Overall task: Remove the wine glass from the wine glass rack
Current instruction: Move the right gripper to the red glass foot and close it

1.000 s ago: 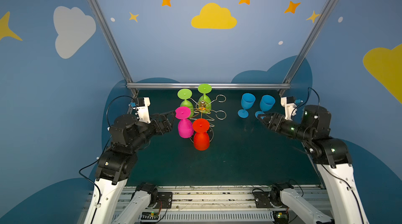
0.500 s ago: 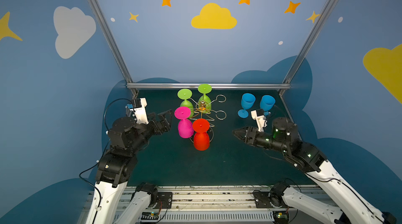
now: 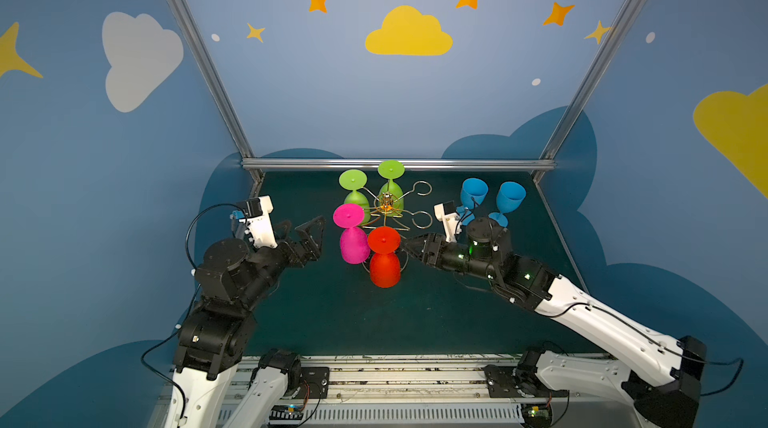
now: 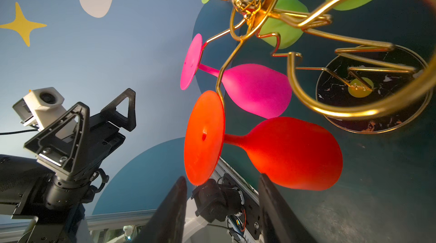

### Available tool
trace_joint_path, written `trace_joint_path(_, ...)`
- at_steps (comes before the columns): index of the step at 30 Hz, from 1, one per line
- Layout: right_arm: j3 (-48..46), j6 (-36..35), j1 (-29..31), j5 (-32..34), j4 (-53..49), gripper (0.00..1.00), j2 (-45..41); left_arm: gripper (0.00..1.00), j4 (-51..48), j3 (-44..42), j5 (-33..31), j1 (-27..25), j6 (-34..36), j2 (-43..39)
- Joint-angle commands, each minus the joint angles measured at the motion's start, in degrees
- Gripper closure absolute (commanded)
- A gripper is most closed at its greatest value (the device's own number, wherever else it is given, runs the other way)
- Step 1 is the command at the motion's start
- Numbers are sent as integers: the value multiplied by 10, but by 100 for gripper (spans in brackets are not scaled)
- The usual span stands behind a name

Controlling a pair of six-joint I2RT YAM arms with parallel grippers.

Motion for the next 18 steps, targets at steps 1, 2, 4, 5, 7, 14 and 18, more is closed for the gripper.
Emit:
trace_joint_path(1,29,10,7,12,41,51,9,2,-9,-2,-5,3,14,-8)
trace_joint_path(2,31,11,6,12,44,51,13,2,-10,-2,-5,3,16,-9)
trace_joint_path(4,36,14,8,11,43,51,21,2,-13,1,-6,3,22,-10)
trace_joint_path(5,40,14,8,10,45,51,26,2,-14,2,-7,3,25,-10)
trace_joint_path(7,44,18,8,9,48,51,35,2,-15,2,-8,3,28,-11)
trace_joint_path(14,51,28,10,11,54,53,61,2,-17,-5,-8,3,34,-17)
trace_joint_path(18,54,33,11,12,52,57,69,2,-17,-5,-7,2,38,-18)
